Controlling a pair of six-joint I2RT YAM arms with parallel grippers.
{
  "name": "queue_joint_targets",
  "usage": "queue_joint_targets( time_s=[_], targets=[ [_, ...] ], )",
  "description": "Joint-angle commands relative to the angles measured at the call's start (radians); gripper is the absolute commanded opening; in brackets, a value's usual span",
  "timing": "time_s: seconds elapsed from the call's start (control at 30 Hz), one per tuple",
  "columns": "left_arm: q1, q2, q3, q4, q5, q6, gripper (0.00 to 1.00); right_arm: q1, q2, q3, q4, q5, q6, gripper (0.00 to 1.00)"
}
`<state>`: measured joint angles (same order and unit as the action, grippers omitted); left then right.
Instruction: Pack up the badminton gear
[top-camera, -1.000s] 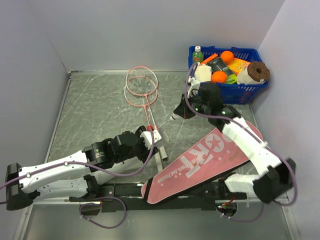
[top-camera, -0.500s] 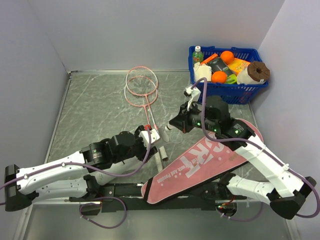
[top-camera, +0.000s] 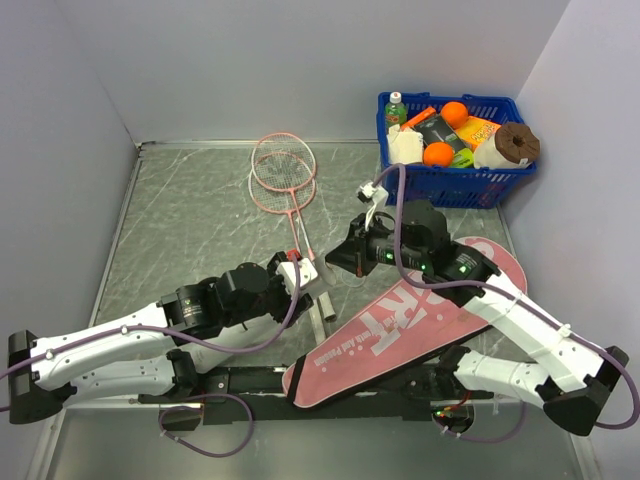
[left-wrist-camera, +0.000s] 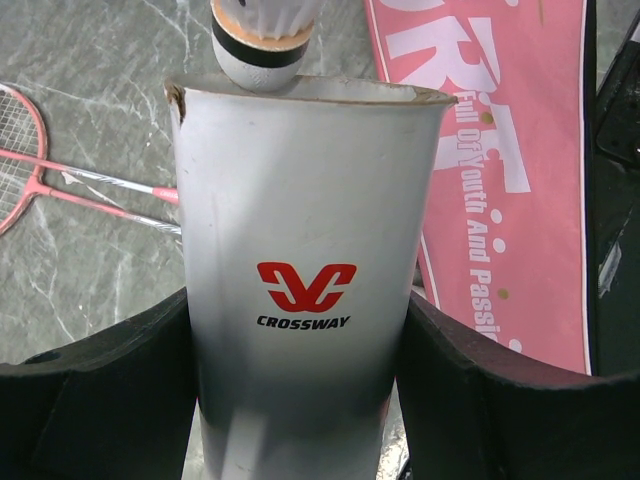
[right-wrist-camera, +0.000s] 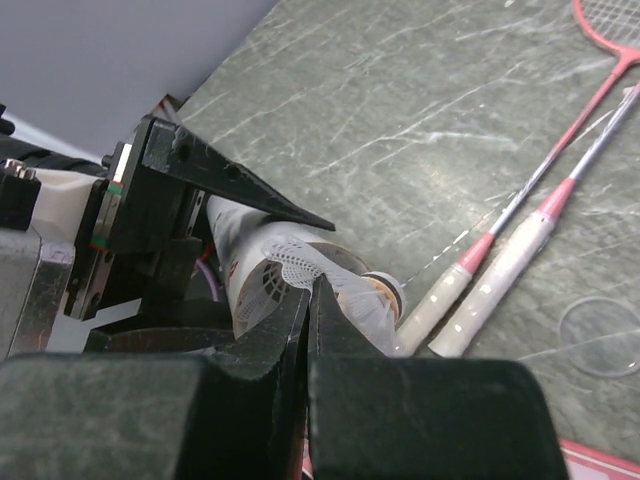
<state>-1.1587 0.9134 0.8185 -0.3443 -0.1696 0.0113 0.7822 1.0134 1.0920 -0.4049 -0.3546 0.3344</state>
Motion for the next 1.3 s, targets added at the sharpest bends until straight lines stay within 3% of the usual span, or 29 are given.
queue_joint_targets(
  time_s=[0.0,0.3,0.63,0.97,1.03,1.13,1.17,1.27],
  targets=[
    [-0.001,-0.028,0.025,0.090,0.033,0.003,0.01,0.020,-0.061,-0.004,0.022,-0.002,0.028,0.00],
    [-0.001,-0.028,0.028,0.088,0.039,0.004,0.01,0.023,-0.121,0.011,-0.038,0.046,0.014,0.00],
    [-0.002,-0.079,0.005,0.122,0.084,0.013,0.01,0.049,-0.044,-0.156,0.172,-0.064,0.110,0.00],
    [-0.002,-0.119,-0.008,0.148,0.114,0.021,0.01,0.110,0.080,-0.195,0.317,-0.265,0.181,0.00],
    [-0.002,-0.123,-0.010,0.151,0.119,0.021,0.01,0.120,0.106,-0.211,0.353,-0.309,0.201,0.06],
    [-0.002,-0.126,-0.010,0.151,0.124,0.022,0.01,0.124,0.119,-0.236,0.387,-0.360,0.215,0.23],
    [-0.002,-0.127,-0.010,0.149,0.125,0.022,0.01,0.124,0.111,-0.234,0.368,-0.341,0.198,0.31],
    [-0.004,-0.125,-0.010,0.149,0.128,0.024,0.01,0.123,0.056,-0.210,0.278,-0.247,0.143,0.43]
  ],
)
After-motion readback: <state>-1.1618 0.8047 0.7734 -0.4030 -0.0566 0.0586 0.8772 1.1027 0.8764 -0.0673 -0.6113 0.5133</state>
